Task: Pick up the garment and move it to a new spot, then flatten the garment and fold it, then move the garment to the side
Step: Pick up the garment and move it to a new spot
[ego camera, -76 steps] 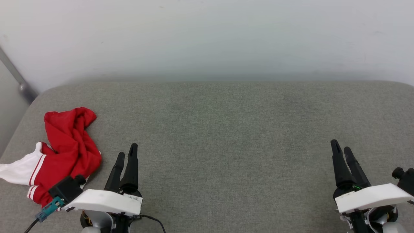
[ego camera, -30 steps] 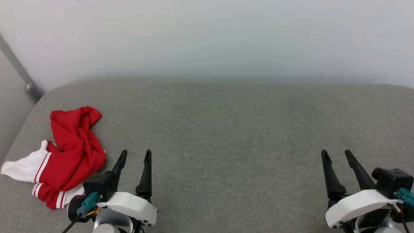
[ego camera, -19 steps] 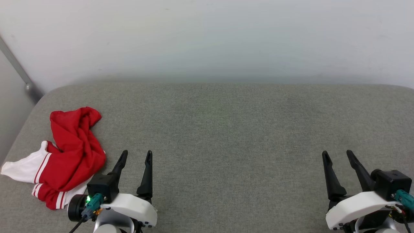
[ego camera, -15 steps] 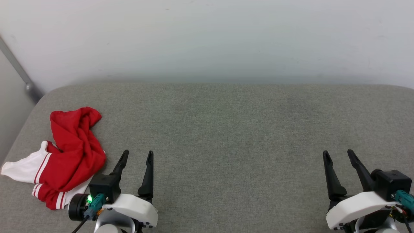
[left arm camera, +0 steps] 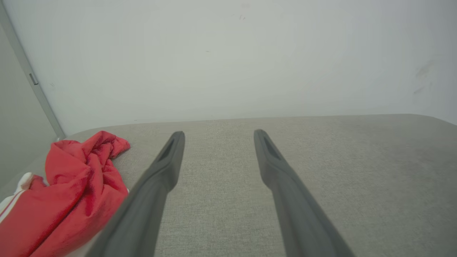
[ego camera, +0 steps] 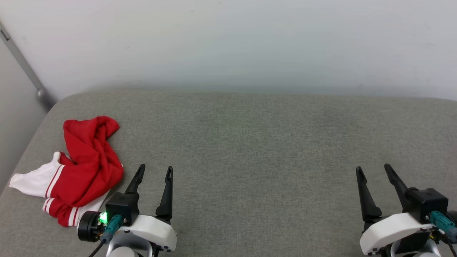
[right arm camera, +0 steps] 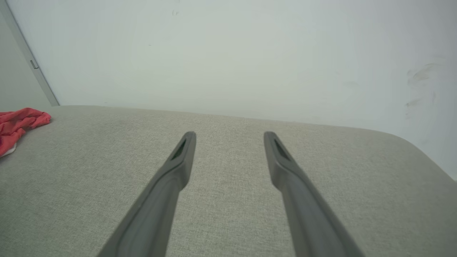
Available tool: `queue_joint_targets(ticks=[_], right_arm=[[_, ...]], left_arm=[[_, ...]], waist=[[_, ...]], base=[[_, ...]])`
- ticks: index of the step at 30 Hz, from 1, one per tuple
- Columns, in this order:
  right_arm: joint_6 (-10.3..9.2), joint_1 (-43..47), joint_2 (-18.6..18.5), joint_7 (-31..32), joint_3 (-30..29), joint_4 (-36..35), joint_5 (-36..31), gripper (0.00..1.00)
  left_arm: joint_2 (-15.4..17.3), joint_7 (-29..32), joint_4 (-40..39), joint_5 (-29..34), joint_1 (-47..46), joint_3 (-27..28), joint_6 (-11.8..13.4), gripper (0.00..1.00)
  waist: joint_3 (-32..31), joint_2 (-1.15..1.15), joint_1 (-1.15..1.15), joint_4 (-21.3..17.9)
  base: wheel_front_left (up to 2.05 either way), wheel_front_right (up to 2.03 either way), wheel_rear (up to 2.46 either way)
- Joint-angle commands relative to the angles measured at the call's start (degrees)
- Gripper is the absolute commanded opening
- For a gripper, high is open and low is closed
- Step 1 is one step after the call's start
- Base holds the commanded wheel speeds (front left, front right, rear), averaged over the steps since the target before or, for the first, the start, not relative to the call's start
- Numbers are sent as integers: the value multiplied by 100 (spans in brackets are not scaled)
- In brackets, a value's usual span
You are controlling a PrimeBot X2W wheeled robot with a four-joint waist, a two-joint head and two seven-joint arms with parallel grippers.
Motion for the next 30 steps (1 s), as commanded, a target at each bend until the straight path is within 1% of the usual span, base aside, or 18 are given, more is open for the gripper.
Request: queue_joint_targets(ticks=[1,7,13,18,22,26,30], right_arm=[[-1,64,11,-33,0,-35,-127,100],[-1,-20,12,-32,54,-46,-309,100],[-1,-52,12,-32,194,-19,-254,100],[-1,-131,12,-70,332,21,-190,100],[-1,-194,9,-103,427,47,-145,100],[-1,-246,9,-133,496,69,-109,100],[-1,-252,9,-143,526,62,-85,100]], left_arm=[[-14,-41,13,95,-74,4,36,100],[-53,-59,97,71,-108,82,90,100],[-54,-58,156,-60,-101,295,182,100],[9,-59,212,-146,-115,460,185,100],[42,-59,224,-173,-98,542,205,100],[50,-59,220,-193,-71,583,233,100],[57,-59,200,-203,-63,597,225,100]], waist=[[-1,0,0,61],[12,0,0,432],[43,0,0,1007],[96,0,0,1497],[126,0,0,1818],[144,0,0,2053],[160,0,0,2187]], base=[[0,0,0],[0,0,0],[0,0,0],[0,0,0],[0,0,0],[0,0,0],[0,0,0]])
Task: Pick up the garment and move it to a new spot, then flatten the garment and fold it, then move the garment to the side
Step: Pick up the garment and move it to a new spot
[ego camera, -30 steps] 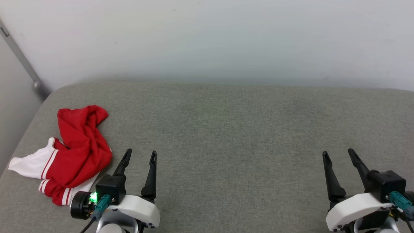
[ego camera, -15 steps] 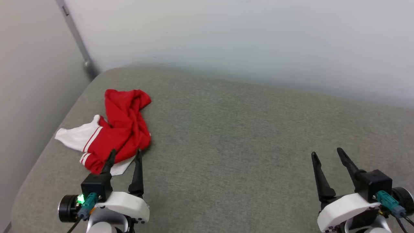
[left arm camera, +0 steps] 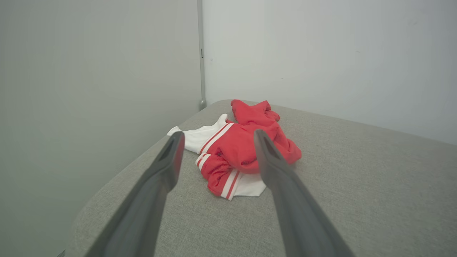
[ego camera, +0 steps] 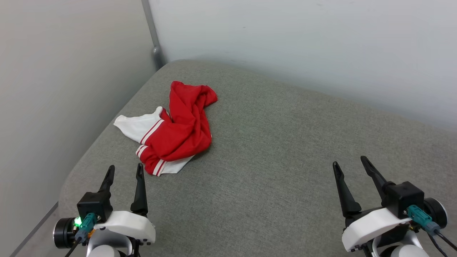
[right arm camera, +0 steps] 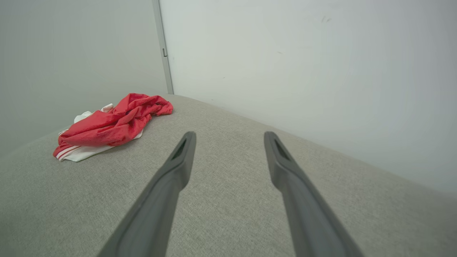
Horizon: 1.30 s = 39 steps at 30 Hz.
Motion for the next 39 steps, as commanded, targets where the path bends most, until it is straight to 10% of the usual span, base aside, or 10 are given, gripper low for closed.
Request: queue_joint_targets(ticks=[1,17,39], right_arm=[[-3,-41,5,-23,10,-7,49,100],[-3,-419,3,158,66,-170,-145,100],[-3,-1378,4,-116,159,26,-222,100]], left_arm=[[13,-15,-16,-27,11,10,18,100],[418,487,138,-297,-1501,129,-320,100],[2374,5798,2177,-2703,-2905,-687,-709,100]], waist=[[18,0,0,58],[740,0,0,-518],[2551,0,0,-1851]], base=[[0,0,0],[0,0,0],[0,0,0]])
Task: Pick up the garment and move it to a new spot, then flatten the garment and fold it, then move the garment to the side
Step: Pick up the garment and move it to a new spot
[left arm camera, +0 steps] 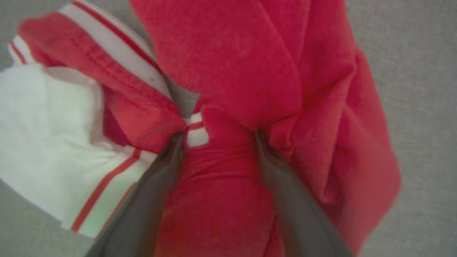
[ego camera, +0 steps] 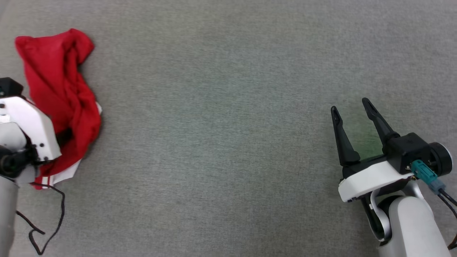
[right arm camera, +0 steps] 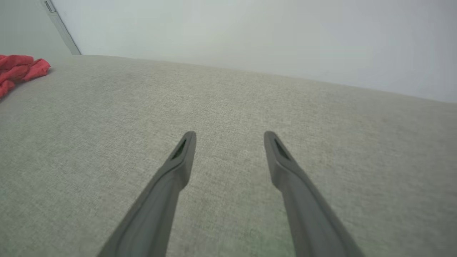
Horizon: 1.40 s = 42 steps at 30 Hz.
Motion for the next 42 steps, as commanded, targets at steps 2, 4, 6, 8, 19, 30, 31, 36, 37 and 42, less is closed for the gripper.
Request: queue_joint_targets(ticks=[2,4,6,8,19,30,31,36,37,42], right_arm=[[-3,-100,3,-57,-9,45,18,100],[-3,-118,3,-79,-22,74,24,100],[-3,-125,3,-104,-50,104,27,100],[-4,-118,3,-108,-70,131,22,100],[-4,369,3,-209,-314,324,179,100],[-3,1142,3,-67,-526,293,383,100],[-4,1199,3,-52,-530,276,410,100],[-3,1418,5,49,-567,134,477,100],[-3,1442,5,72,-565,104,489,100],[-3,1502,4,148,-577,23,520,100]], left_arm=[[-166,365,373,-83,330,-111,15,70],[-166,379,417,-100,362,-120,35,0],[-160,221,391,-58,383,-111,69,0],[-107,-150,287,60,323,-66,161,0],[77,-3070,-402,867,322,250,860,0],[-510,-4355,-1726,1274,1137,-86,1237,0],[-604,-4355,-1844,1269,1241,-156,1249,0],[-1142,-4256,-2436,1277,1566,-700,1169,0],[-1278,-4228,-2507,1272,1602,-831,1139,0],[-1916,-4155,-2515,1280,1525,-1550,862,0]], waist=[[102,0,-1,-124],[94,0,-1,-137],[53,0,-1,-133],[-31,0,-1,-122],[-1181,0,-1,-54],[-2340,0,-1,-481],[-2414,0,-1,-563],[-2547,0,-1,-950],[-2542,0,-1,-1027],[-2452,0,-1,-1416]], base=[[0,0,0],[0,0,0],[0,0,0],[0,0,0],[0,0,0],[0,0,0],[0,0,0],[0,0,0],[0,0,0],[0,0,0]])
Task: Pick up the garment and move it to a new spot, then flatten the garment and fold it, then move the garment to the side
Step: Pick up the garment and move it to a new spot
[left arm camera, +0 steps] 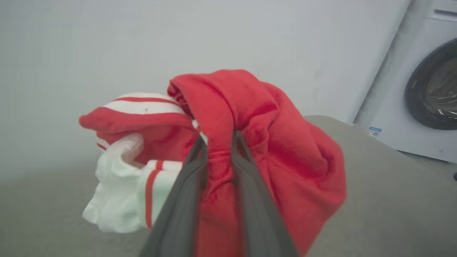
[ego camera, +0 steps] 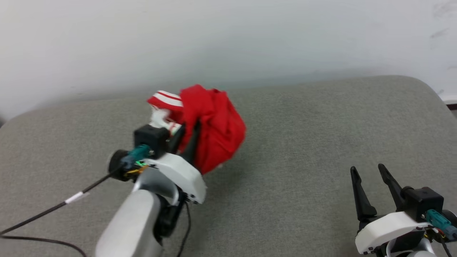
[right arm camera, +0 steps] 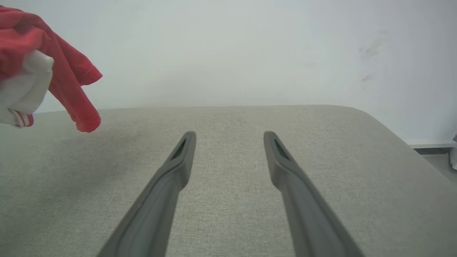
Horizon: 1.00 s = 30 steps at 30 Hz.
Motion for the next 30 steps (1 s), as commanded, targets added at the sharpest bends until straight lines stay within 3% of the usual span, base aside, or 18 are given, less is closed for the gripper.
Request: queue_joint_targets(ticks=[1,5,11,12,13,14,24,30], right_arm=[[-2,52,6,9,1,-38,31,100],[-2,-25,6,15,51,-79,87,100],[-2,-106,6,-81,33,-20,181,100],[-2,-119,5,-99,19,1,198,100],[-2,-126,5,-117,6,12,204,100],[-2,-132,5,-128,-6,25,194,100],[-3,-123,3,-134,-169,79,110,100],[-3,-23,4,-27,-261,8,60,100]], left_arm=[[-155,17,71,23,-88,-174,-99,0],[-561,123,451,140,-161,-831,-400,0],[-776,247,1158,249,9,-1598,-672,0],[-787,257,1277,240,30,-1686,-700,11],[-794,226,1389,221,48,-1748,-734,38],[-797,177,1470,221,50,-1800,-745,97],[-886,-902,1186,80,-68,-1702,-737,100],[-756,-1347,708,50,79,-1288,-347,100]], waist=[[77,0,1,-260],[293,0,1,-550],[604,0,1,-786],[635,0,1,-791],[661,0,1,-788],[682,0,1,-778],[478,0,1,-302],[203,0,1,88]], base=[[0,0,0],[0,0,0],[0,0,0],[0,0,0],[0,0,0],[0,0,0],[0,0,0],[0,0,0]])
